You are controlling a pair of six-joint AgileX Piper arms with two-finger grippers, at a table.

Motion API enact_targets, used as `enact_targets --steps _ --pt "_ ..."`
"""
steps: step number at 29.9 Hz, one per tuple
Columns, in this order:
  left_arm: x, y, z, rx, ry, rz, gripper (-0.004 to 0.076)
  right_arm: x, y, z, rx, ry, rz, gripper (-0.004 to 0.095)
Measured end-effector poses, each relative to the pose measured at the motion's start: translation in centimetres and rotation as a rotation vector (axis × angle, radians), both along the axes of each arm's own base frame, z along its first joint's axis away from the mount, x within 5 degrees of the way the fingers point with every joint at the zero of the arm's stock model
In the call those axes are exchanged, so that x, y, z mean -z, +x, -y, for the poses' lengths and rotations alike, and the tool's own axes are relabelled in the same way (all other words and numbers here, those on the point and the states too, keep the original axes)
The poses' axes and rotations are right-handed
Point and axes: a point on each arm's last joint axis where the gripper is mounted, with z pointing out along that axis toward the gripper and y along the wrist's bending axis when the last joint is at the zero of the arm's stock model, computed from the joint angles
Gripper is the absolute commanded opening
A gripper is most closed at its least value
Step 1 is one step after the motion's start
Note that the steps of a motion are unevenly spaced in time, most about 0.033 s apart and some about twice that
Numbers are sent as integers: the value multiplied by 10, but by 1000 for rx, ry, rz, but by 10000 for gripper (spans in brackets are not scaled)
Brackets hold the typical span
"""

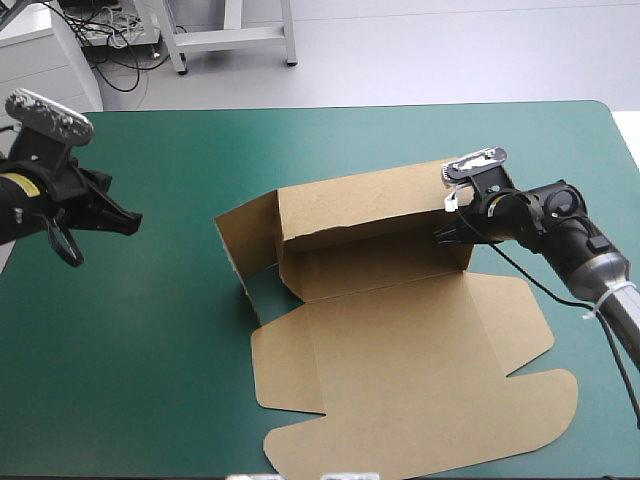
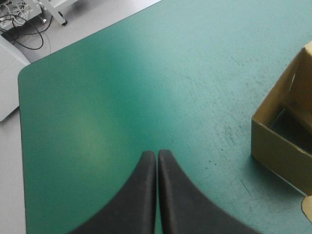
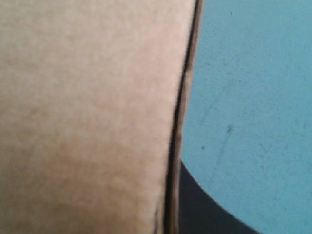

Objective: Fold the box

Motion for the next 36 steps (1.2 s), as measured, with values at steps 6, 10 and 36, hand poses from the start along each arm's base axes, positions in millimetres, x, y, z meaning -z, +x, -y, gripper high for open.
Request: enact_targets --steps 6,10,36 --pt "54 -16 -3 -48 -41 -5 -6 -1 0 0 1 1 0 -23" --pt "88 -21 -4 -56 -30 -47 -6 -8 -1 1 8 -5 -23 -23" --pt "118 -15 -13 -118 55 -21 -6 -3 23 -18 -36 10 -422 -23"
